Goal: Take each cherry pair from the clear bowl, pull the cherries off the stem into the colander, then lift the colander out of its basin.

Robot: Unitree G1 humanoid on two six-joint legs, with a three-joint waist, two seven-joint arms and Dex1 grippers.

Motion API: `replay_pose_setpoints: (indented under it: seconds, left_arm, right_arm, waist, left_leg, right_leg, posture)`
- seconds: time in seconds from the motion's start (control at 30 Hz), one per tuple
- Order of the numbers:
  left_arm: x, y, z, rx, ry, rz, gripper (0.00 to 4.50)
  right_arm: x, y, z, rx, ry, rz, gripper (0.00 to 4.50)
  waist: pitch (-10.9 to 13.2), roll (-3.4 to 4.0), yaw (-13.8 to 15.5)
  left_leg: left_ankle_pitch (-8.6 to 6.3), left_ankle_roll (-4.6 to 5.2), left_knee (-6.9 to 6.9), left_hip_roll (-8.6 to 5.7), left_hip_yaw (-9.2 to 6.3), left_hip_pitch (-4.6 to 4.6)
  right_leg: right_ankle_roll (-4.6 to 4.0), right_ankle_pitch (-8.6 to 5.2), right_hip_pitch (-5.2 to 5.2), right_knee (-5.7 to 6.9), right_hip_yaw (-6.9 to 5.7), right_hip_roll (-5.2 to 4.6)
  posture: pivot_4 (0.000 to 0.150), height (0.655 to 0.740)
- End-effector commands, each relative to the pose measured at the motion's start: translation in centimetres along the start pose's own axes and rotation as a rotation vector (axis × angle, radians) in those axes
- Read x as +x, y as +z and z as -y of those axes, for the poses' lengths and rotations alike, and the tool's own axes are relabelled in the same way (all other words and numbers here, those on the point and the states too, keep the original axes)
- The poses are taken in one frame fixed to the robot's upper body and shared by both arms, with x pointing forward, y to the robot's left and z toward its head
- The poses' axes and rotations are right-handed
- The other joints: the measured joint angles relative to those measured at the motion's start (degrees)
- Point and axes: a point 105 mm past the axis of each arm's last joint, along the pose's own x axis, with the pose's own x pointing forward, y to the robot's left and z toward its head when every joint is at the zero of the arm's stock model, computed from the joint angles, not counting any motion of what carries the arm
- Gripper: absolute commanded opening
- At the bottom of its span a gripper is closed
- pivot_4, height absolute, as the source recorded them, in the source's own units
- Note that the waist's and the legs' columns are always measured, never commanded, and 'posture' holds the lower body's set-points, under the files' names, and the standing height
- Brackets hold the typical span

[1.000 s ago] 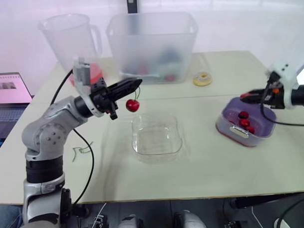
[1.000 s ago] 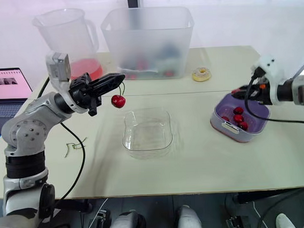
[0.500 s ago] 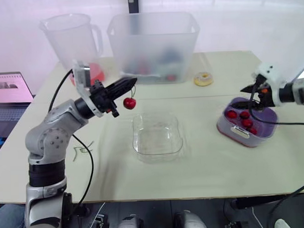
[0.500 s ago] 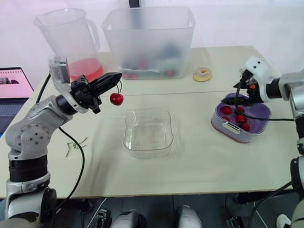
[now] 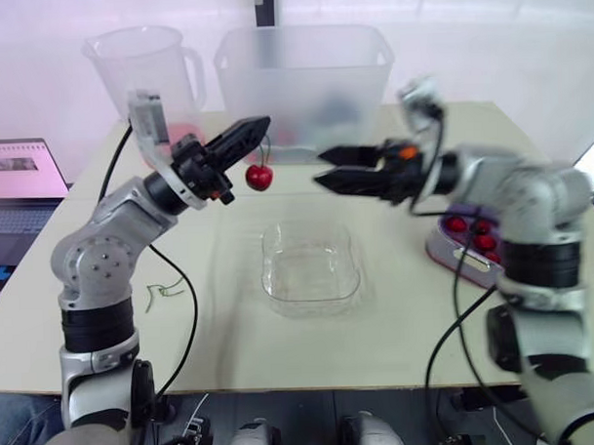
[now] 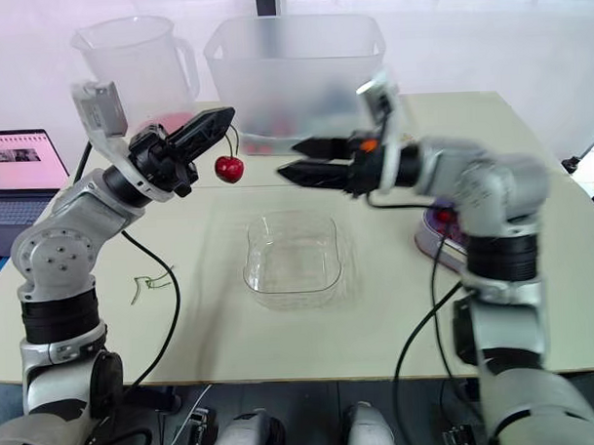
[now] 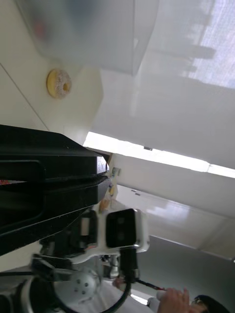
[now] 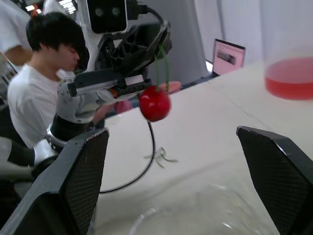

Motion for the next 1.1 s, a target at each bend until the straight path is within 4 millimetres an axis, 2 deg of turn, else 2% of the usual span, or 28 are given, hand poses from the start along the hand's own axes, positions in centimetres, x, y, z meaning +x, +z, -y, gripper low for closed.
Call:
replay_pose_setpoints:
  seconds: [0.03,0.33,0.43,0.5,0.8,0.9,0.93,1.1]
  left_arm:
    - [0.6,1.2,1.2,0.024,-0.055,0.016,0.0]
    - [0.5,1.0,1.2,0.047,-0.043,-0.012,0.0]
    - [0.4,0.9,1.2,0.061,-0.041,-0.029,0.0]
    - [0.4,0.8,1.2,0.065,-0.039,-0.034,0.0]
    - [0.3,0.8,1.3,0.073,-0.046,-0.038,0.0]
    - [0.3,0.9,1.2,0.073,-0.047,-0.036,0.0]
    - [0.3,0.8,1.2,0.072,-0.047,-0.036,0.0]
    - [0.3,0.6,1.2,0.069,-0.049,-0.045,0.0]
  right_arm:
    - [1.4,1.3,-0.9,-0.067,0.016,0.064,4.44]
    - [5.1,1.2,-1.0,-0.009,0.086,0.133,4.44]
    - [5.5,1.4,-1.0,0.007,0.092,0.15,3.57]
    - [5.8,1.2,-1.1,0.004,0.103,0.138,2.71]
    - [6.1,1.2,-1.2,0.001,0.114,0.13,2.71]
    - [6.1,1.2,-1.2,0.002,0.114,0.129,1.9]
    - [6.1,1.2,-1.2,0.002,0.114,0.127,1.49]
    - [6.0,1.0,-1.1,0.006,0.109,0.127,1.49]
  waist:
    - [0.0,0.0,-0.08]
    - [0.0,0.0,-0.93]
    - [0.0,0.0,-1.26]
    - [0.0,0.0,-1.42]
    - [0.0,0.01,-1.59]
    - [0.0,0.01,-1.57]
    - [0.0,0.01,-1.58]
    - [0.0,0.01,-1.58]
  left_leg:
    - [0.0,0.0,0.01,-0.01,-0.01,0.0]
    - [0.0,0.0,-0.09,0.06,-0.01,0.03]
    - [0.0,0.0,-0.12,0.05,-0.02,0.03]
    - [0.0,0.0,-0.14,0.05,-0.02,0.03]
    - [0.0,0.0,-0.2,0.06,-0.01,0.03]
    - [0.0,0.0,-0.21,0.06,-0.01,0.03]
    - [0.0,0.0,-0.21,0.06,-0.01,0.03]
    - [0.0,0.0,-0.21,0.06,-0.01,0.03]
  right_leg:
    - [0.0,0.0,0.0,0.0,0.0,0.0]
    - [0.0,0.0,-0.04,0.04,0.0,0.08]
    - [0.0,0.0,-0.04,0.04,0.0,0.08]
    - [0.0,0.0,-0.04,0.05,0.0,0.08]
    - [0.0,0.0,-0.06,0.06,0.0,0.08]
    - [0.0,0.0,-0.06,0.05,0.0,0.08]
    - [0.0,0.0,-0.06,0.05,0.0,0.08]
    - [0.0,0.0,-0.06,0.05,0.0,0.08]
  posture:
    - [0.15,0.6886]
    - [0.15,0.6886]
    - [0.15,0.6886]
    - [0.15,0.6886]
    - [0.15,0.6886]
    - [0.15,0.6886]
    - [0.15,0.6886]
    - [0.15,0.6886]
